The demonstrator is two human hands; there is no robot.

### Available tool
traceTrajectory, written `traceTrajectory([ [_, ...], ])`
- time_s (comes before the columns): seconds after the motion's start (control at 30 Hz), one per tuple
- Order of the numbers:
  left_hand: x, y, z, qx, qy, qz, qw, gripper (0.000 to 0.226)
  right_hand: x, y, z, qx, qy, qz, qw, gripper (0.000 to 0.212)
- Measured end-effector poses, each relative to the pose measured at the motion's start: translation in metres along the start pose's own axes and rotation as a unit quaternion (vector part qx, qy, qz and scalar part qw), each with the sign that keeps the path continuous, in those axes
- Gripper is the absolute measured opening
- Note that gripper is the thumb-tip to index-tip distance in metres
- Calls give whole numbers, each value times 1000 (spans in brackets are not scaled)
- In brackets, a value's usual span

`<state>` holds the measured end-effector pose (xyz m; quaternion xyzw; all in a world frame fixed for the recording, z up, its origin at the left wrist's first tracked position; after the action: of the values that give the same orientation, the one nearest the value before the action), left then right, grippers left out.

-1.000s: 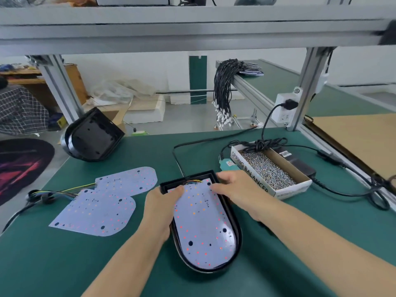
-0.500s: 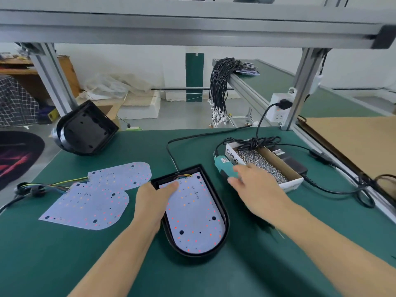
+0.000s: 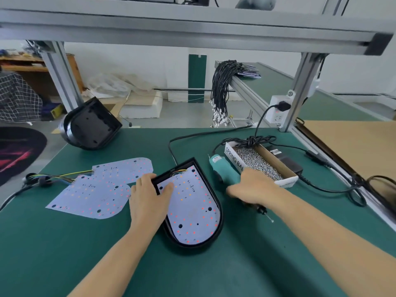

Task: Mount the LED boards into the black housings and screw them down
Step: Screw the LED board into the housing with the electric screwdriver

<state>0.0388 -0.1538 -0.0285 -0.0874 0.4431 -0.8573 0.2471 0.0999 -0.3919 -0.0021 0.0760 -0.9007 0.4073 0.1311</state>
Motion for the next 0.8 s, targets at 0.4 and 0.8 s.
traceTrajectory([
  [0.4, -4, -32, 48, -114, 124, 60, 984, 49, -5, -107, -17, -709, -192, -80, 673, 19],
  [0.8, 9, 105, 230, -205, 434, -219, 850, 20, 20, -152, 55, -682, -286, 119, 662, 23],
])
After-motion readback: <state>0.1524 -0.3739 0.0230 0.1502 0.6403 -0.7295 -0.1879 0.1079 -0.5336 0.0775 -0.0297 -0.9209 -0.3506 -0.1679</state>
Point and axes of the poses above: each hand's wrist, its own x-axis away from the middle knuckle, its own y-axis out of the palm, z = x × y, the point moved 6 cm from there along -x, towards the middle knuckle, and after that the axes turned 13 degrees about -x, right-handed, at the moved point
